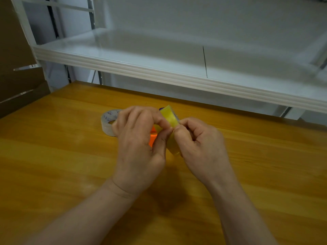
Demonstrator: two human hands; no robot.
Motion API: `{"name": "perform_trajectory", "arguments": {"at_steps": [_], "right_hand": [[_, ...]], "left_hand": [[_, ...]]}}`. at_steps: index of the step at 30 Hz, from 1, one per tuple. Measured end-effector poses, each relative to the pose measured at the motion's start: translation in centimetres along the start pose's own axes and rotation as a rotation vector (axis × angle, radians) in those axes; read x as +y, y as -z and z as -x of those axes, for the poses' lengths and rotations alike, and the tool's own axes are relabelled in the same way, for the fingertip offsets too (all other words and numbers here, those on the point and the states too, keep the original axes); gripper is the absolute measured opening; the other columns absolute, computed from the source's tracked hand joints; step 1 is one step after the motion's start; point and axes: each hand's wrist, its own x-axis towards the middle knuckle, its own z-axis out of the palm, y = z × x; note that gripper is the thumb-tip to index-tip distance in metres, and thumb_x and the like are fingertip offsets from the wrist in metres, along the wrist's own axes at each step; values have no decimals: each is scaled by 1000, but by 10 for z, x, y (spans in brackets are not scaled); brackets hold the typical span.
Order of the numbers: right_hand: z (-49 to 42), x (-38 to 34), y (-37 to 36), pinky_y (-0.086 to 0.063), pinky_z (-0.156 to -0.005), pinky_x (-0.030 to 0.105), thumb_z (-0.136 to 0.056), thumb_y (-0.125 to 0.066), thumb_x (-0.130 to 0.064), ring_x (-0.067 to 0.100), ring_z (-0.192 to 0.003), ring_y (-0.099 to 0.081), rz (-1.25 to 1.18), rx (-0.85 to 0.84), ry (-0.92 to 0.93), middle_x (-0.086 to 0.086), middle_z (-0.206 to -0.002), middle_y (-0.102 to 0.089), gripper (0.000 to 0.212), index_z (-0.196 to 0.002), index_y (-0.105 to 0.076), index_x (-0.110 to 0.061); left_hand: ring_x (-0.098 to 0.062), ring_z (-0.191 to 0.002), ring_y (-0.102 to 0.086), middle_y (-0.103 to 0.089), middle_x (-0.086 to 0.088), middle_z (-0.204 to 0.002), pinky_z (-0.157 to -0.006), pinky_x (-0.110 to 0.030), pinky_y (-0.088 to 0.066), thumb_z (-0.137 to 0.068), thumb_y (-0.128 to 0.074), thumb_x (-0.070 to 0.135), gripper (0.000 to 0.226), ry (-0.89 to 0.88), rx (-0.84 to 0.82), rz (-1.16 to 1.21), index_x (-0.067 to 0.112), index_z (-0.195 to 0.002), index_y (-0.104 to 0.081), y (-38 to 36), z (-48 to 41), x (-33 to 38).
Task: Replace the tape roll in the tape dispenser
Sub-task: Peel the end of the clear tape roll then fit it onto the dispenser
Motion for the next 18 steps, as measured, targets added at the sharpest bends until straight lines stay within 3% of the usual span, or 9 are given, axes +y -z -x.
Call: {"name": "perform_trajectory", "arguments": {"at_steps": [5,9,15,18], "right_hand": [[0,-1,3,-37,-45,26,-84,-40,-54,8,-51,-52,91,18,12,-12,-57,-57,37,-78,-65,-27],[2,-5,8,-37,-45,24,-92,-48,-50,8,-53,-56,233,6,32,-12,-59,-60,29,-82,-65,-29],[4,-8,8,-30,-45,22,-92,-49,-45,6,-53,-55,447,-12,80,-10,-62,-62,24,-85,-64,-29],[4,-8,8,-30,-45,20,-89,-47,-45,6,-52,-55,450,-6,89,-8,-61,-62,26,-81,-64,-28]], "left_hand": [[-14,-110,-48,-59,5,-111,-92,-28,-40,-85,-70,35,27,216,-69,141,24,-109,-66,3,-3,-2],[-17,-112,-56,-61,10,-109,-93,-51,-47,-88,-67,40,23,253,-88,222,34,-110,-67,3,-2,-4],[-11,-104,-57,-65,12,-100,-92,-48,-45,-84,-72,32,16,204,-60,211,36,-100,-69,5,-5,-7],[-14,-100,-59,-66,14,-97,-89,-57,-44,-84,-74,31,13,146,-53,223,35,-95,-70,5,-7,-12]]}}
